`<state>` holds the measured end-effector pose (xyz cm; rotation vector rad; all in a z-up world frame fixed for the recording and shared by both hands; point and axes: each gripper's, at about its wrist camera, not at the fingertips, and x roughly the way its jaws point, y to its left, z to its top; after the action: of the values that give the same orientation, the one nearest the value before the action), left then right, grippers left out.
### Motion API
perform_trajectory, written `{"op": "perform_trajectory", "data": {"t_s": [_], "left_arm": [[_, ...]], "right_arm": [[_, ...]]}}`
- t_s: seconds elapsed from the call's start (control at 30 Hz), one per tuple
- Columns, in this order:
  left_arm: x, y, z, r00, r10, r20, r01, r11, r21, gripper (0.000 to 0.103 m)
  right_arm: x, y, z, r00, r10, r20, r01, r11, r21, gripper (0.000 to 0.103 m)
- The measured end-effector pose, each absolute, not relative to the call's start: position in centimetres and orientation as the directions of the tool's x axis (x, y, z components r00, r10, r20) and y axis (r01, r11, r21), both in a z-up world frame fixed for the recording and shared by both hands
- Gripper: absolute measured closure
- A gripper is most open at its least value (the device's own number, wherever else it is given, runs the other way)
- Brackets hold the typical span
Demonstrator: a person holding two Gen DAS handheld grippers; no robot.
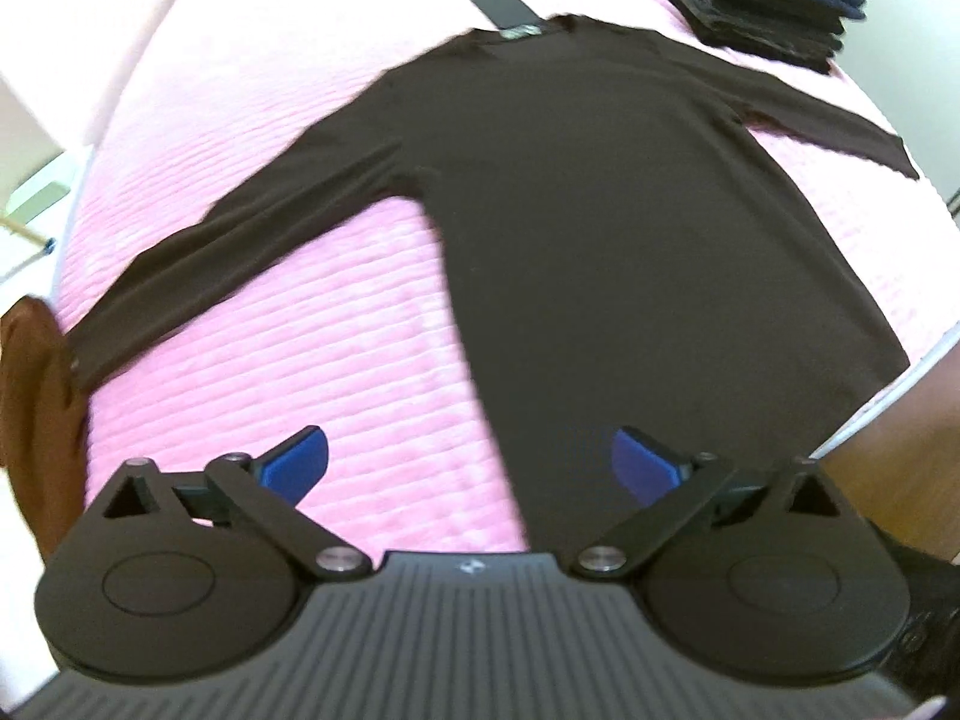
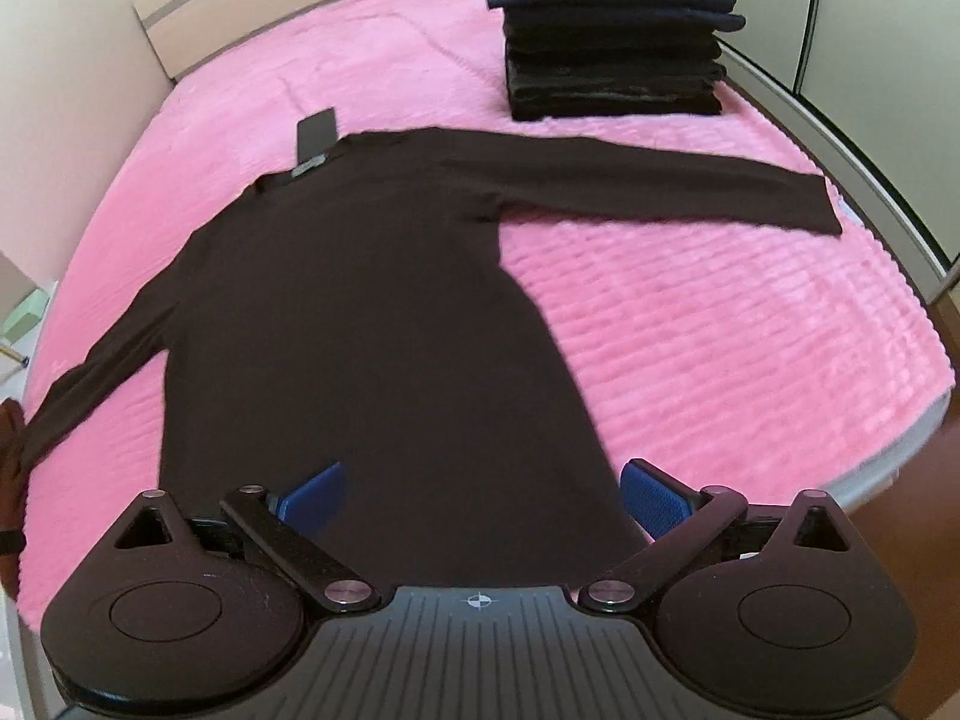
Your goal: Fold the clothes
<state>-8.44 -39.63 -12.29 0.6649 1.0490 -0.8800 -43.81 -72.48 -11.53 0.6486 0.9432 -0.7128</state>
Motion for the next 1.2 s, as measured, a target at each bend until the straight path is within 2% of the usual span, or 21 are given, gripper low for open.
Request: {"op": "perform_trajectory", "data": {"t_s": [0.3, 0.53, 1.2], "left_arm": [[-7.7, -35.5, -11.5, 0.262, -0.299, -0.918, 0.794, 0.607, 0.029, 0.001], [-8.8, -36.7, -12.3, 0.225, -0.285, -0.932, 0.826, 0.563, 0.027, 0.001], [-9.5, -39.7, -11.5, 0.203, -0.337, -0.919, 0.857, 0.515, 0.0, 0.001]], "right_arm": [[-45.6, -71.1, -11.3, 0.318, -0.222, -0.922, 0.795, 0.592, 0.132, 0.002], [-46.5, -70.9, -12.2, 0.281, -0.199, -0.939, 0.816, 0.565, 0.124, 0.002], [-41.7, -68.4, -10.0, 0.26, -0.231, -0.937, 0.722, 0.691, 0.03, 0.002]]}}
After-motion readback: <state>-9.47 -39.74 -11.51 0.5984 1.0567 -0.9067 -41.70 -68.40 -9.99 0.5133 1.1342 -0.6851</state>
